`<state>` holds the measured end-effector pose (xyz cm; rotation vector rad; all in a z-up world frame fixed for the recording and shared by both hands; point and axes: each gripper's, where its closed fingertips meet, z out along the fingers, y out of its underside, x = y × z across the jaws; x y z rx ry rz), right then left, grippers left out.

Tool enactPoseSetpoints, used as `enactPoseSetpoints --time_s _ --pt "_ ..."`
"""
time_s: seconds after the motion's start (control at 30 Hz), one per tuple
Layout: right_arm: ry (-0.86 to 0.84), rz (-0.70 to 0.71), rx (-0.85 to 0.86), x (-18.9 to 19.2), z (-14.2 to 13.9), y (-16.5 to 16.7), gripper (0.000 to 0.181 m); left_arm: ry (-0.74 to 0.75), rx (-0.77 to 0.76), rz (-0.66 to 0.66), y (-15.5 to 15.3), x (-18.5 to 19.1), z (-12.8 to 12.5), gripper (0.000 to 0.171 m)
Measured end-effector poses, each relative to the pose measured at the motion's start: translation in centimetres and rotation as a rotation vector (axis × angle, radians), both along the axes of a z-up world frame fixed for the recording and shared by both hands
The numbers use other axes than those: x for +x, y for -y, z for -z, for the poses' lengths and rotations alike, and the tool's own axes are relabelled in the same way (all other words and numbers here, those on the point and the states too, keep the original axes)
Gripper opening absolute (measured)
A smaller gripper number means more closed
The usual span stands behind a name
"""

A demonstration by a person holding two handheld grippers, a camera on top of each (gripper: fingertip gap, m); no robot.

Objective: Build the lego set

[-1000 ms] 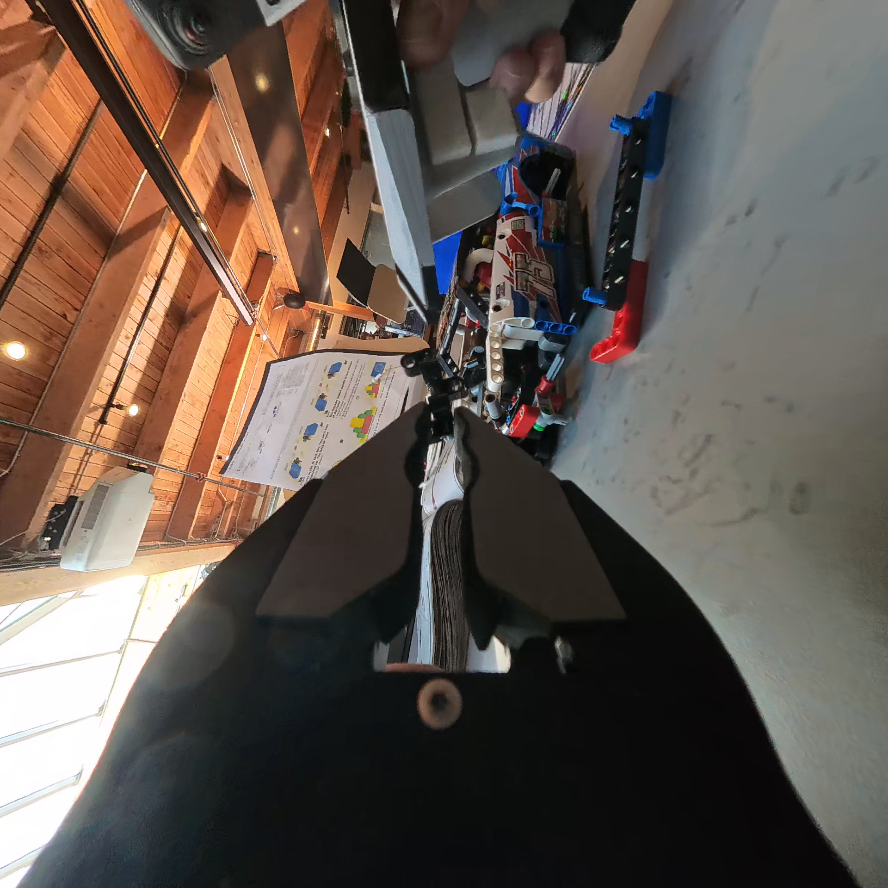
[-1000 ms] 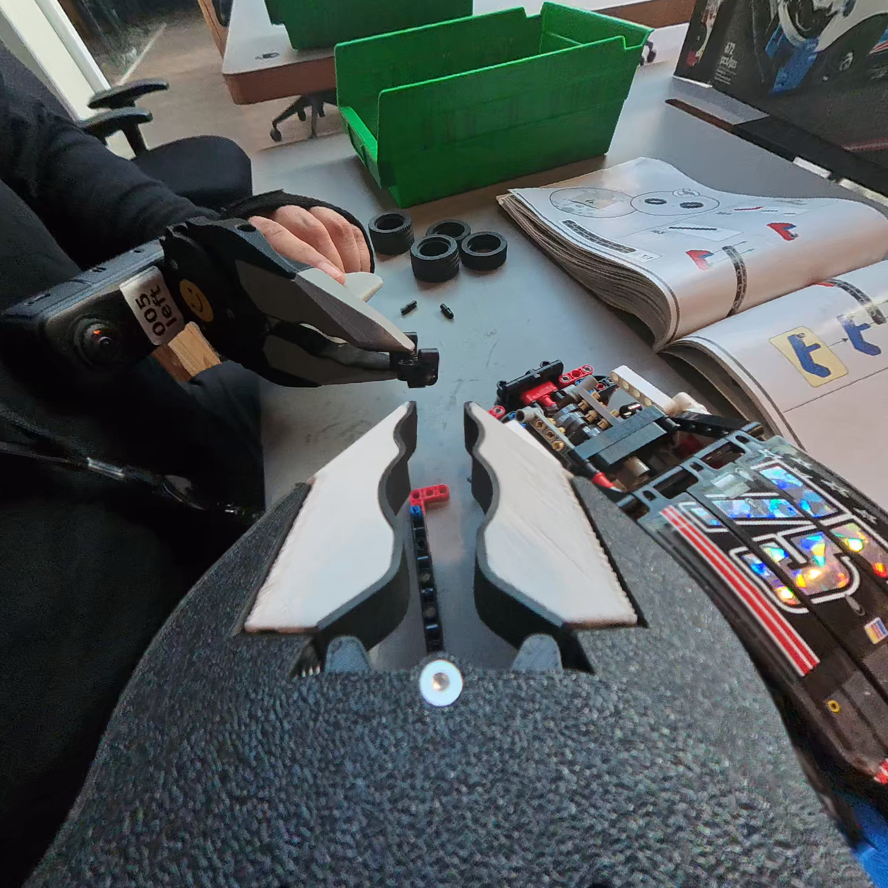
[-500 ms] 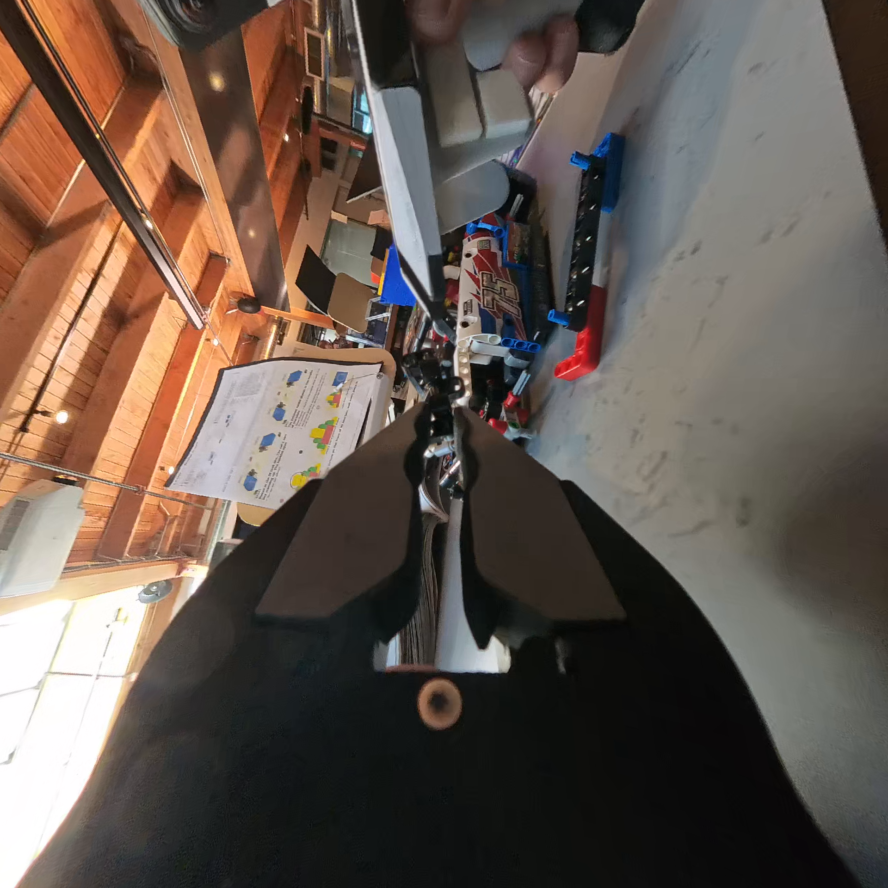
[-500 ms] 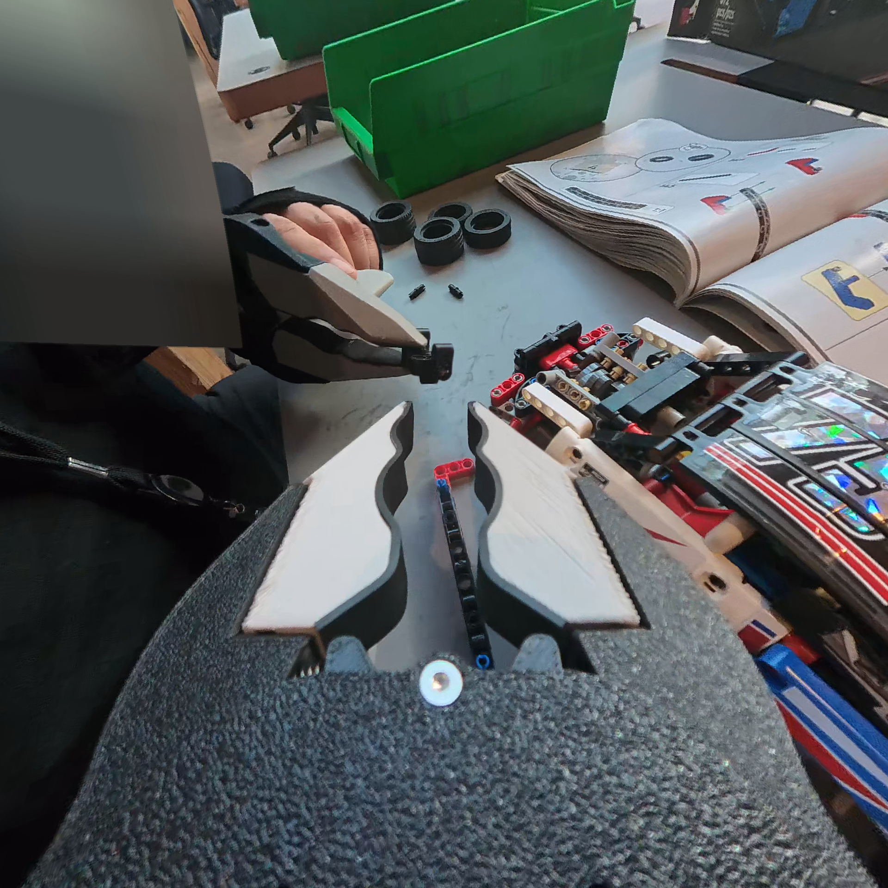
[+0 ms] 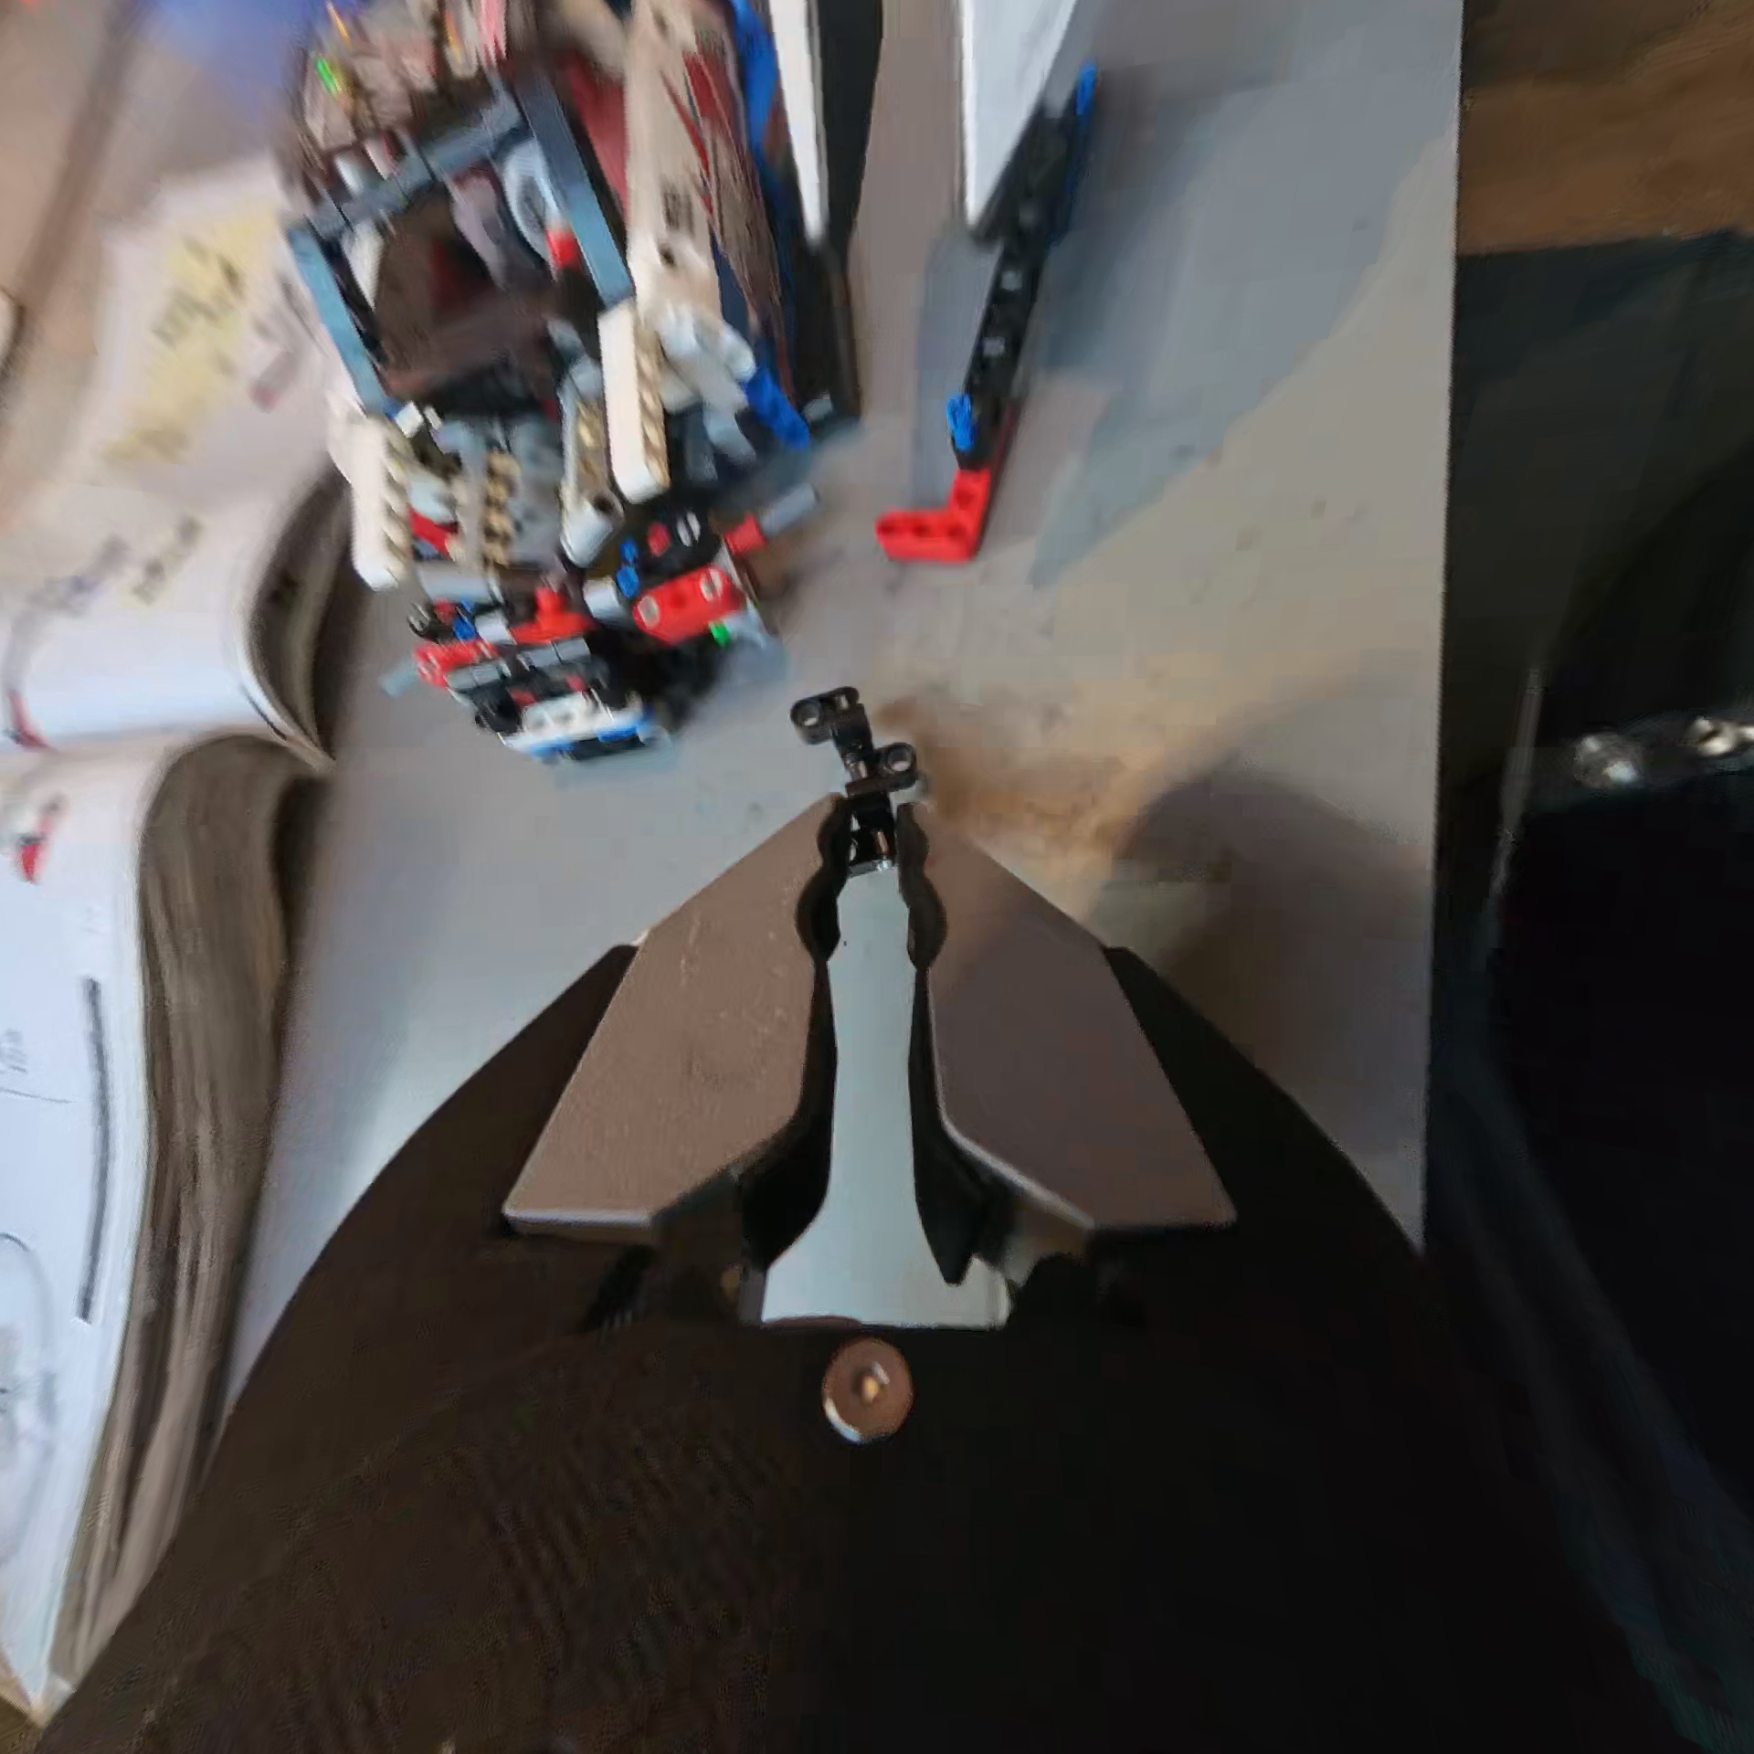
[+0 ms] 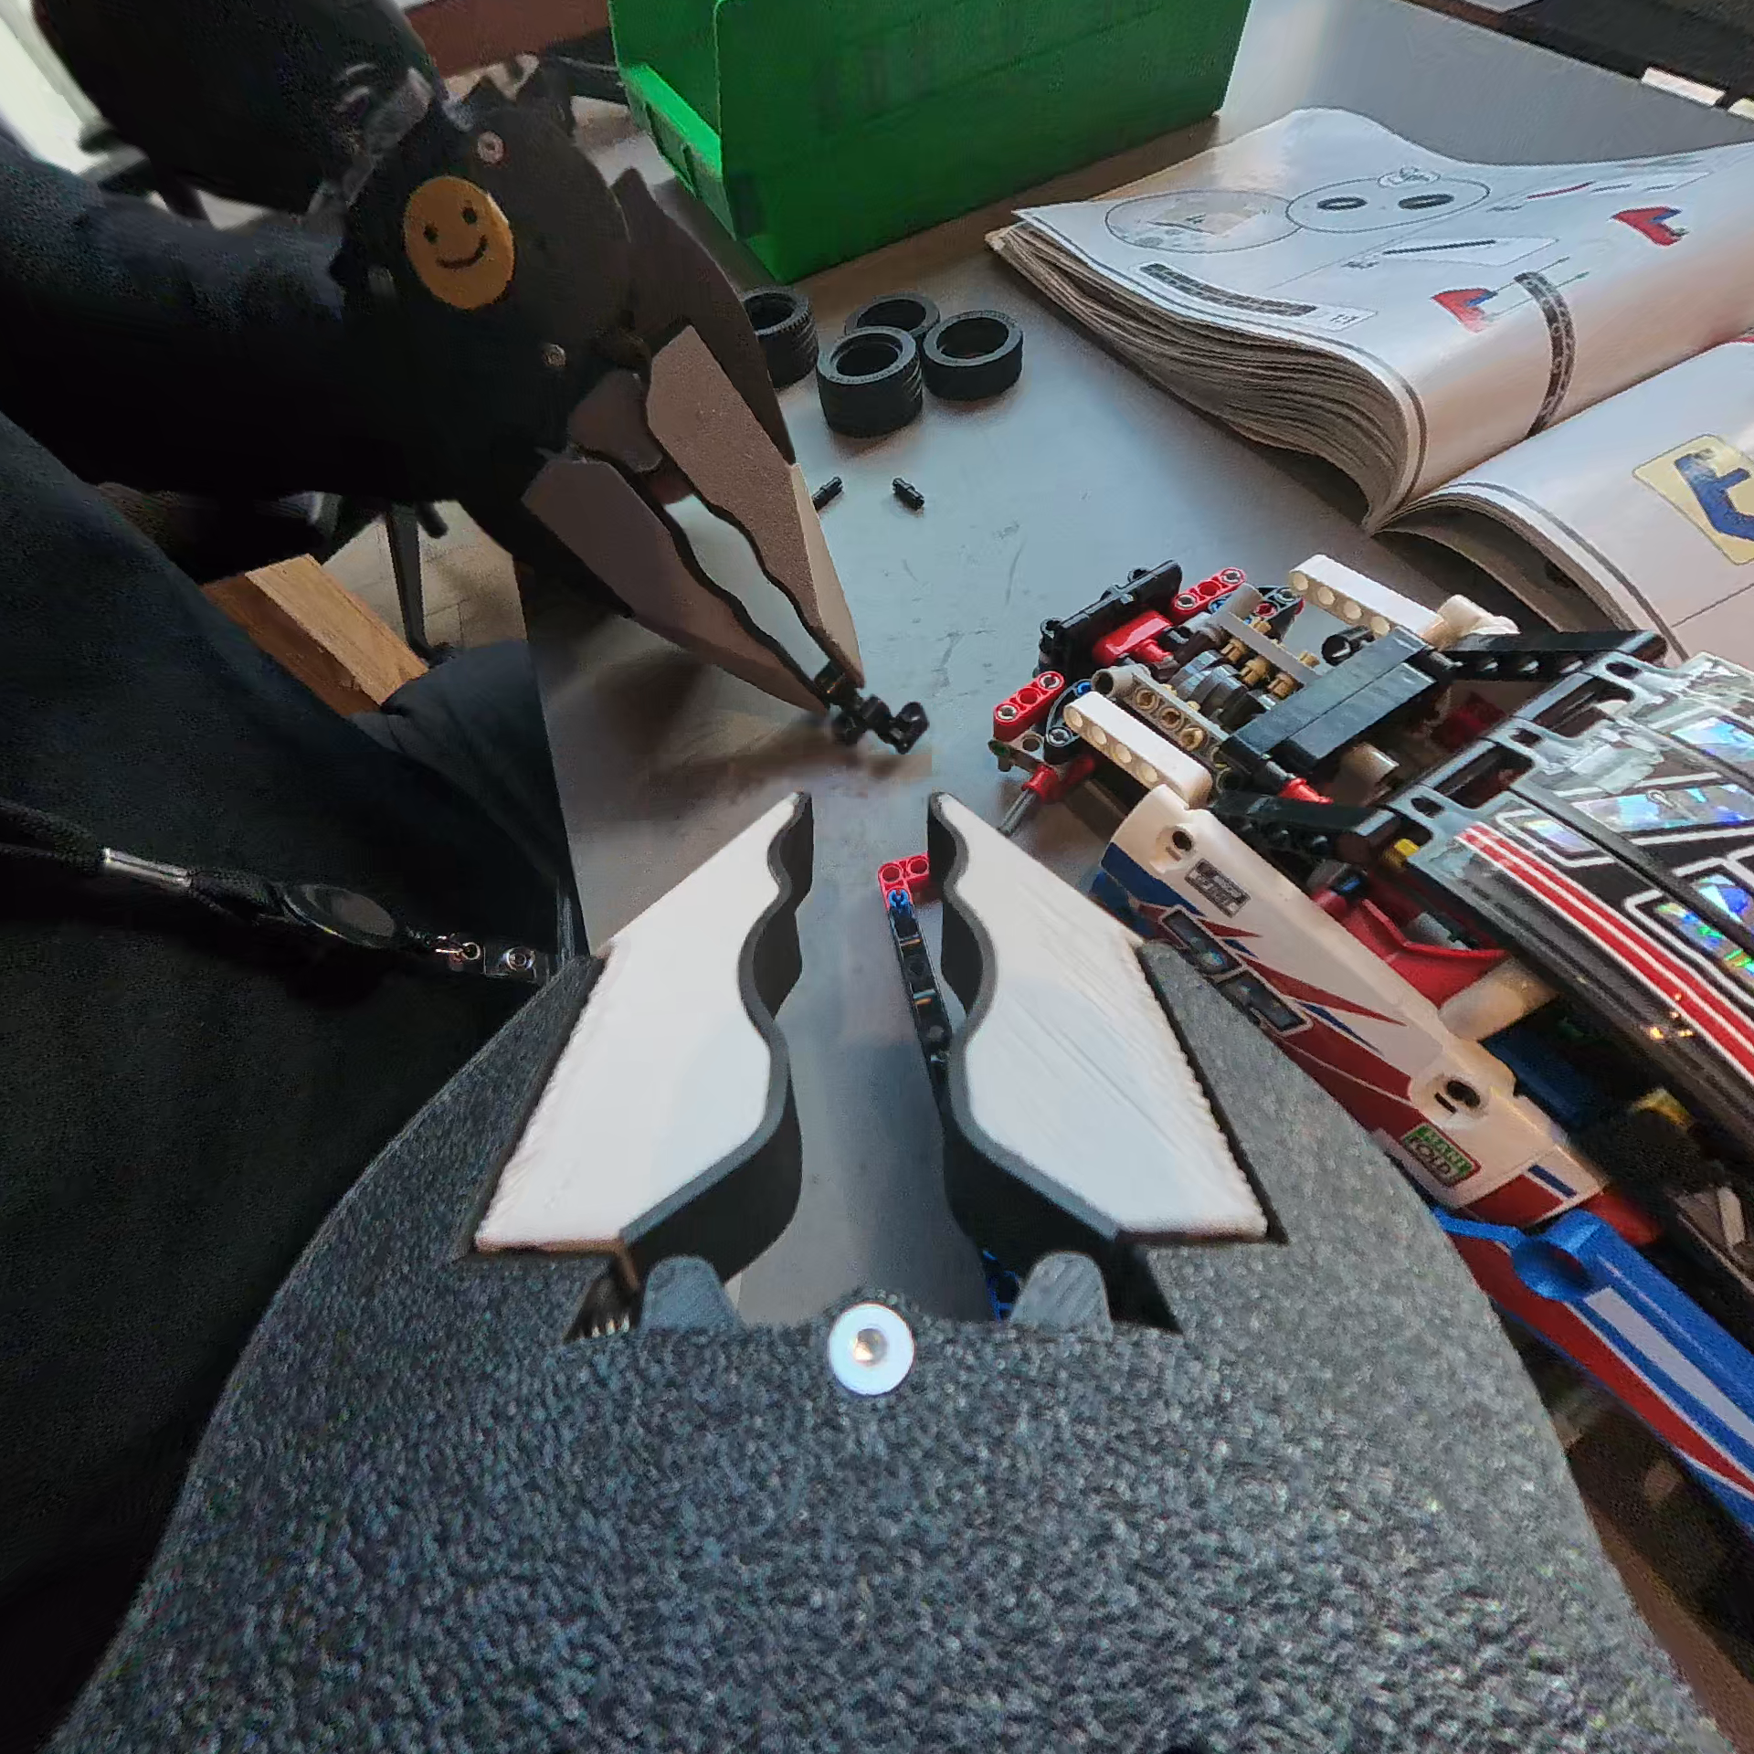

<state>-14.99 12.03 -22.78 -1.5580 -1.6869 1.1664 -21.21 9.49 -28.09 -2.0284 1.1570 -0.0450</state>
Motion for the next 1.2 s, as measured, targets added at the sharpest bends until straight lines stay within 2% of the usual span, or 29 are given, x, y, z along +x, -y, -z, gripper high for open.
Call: enactPoseSetpoints --time_s 0.07,0.17,0.33,0.5,0.63,0.73,0.83,1.0,1.07,1.2 --pt "-0.006 0.003 0.0 0.0 -0.1 -0.1 0.023 0.02 -0.087 0.003 0.9 -0.7 0.4 0.007" --pt "-0.018 0.004 -0.008 -0.2 -0.2 -0.1 0.023 0.025 -0.109 -0.008 1.1 -1.6 0.5 0.009" --pt "-0.012 0.002 0.0 0.0 0.0 0.1 0.023 0.046 -0.12 -0.056 1.3 -2.7 0.2 0.029" --pt "-0.012 0.019 -0.006 0.9 0.1 -0.3 0.023 0.039 -0.146 -0.106 2.8 -4.4 -0.4 0.048" --pt "-0.034 0.036 -0.014 1.6 -0.4 -0.6 0.022 0.041 -0.162 -0.197 1.9 -8.4 -2.6 0.031" --pt "-0.048 0.036 -0.015 1.8 -0.8 -0.7 0.022 0.023 -0.295 -0.229 1.0 -10.8 -1.9 0.026" --pt "-0.048 0.041 -0.008 2.0 -0.9 -0.8 0.022 0.009 -0.418 -0.212 0.9 -11.4 -0.3 0.02" --pt "-0.069 0.058 -0.007 2.7 -1.3 -1.3 0.023 -0.021 -0.43 -0.205 0.1 -11.3 0.7 0.02" --pt "-0.08 0.04 -0.011 3.1 -1.3 -1.3 0.032 0.008 -0.44 -0.201 0.0 -10.9 0.7 0.017" --pt "-0.036 0.03 0.066 3.6 0.4 -1.3 0.039 0.005 -0.443 -0.206 -0.1 -11.0 0.7 0.015"
